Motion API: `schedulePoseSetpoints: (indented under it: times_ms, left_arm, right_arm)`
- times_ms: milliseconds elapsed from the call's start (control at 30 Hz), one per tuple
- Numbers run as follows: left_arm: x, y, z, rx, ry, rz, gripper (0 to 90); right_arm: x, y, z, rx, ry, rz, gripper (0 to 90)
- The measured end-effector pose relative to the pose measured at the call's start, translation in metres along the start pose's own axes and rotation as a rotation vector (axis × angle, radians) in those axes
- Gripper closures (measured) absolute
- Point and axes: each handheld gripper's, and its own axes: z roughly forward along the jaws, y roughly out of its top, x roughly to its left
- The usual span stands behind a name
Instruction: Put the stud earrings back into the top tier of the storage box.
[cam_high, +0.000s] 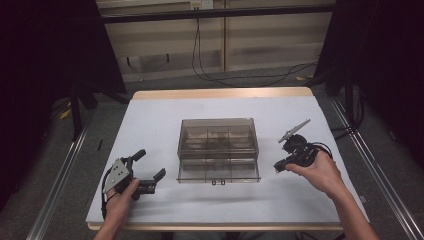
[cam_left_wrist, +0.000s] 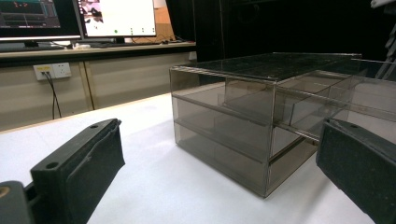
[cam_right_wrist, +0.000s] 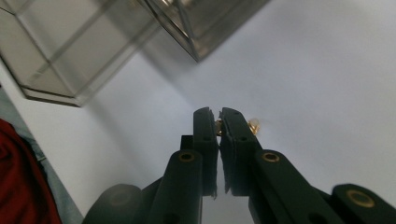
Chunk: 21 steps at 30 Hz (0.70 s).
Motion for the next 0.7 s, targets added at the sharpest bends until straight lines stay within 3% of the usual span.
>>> schedulePoseSetpoints:
  times_ms: [133, 333, 700]
  left_arm:
    - [0.000, 0.000, 0.000, 0.001, 0.000, 0.002, 0.7]
    - [0.000, 0.000, 0.000, 0.001, -0.001, 0.001, 0.7]
    - [0.000, 0.000, 0.000, 0.000, -0.002, 0.001, 0.7]
  right_arm:
    - [0.003, 0.003, -0.006, -0.021, 0.004, -0.011, 85.6]
    - [0.009, 0.015, -0.025, -0.096, 0.063, -0.042, 85.6]
    - [0.023, 0.040, -0.035, -0.164, 0.112, -0.120, 85.6]
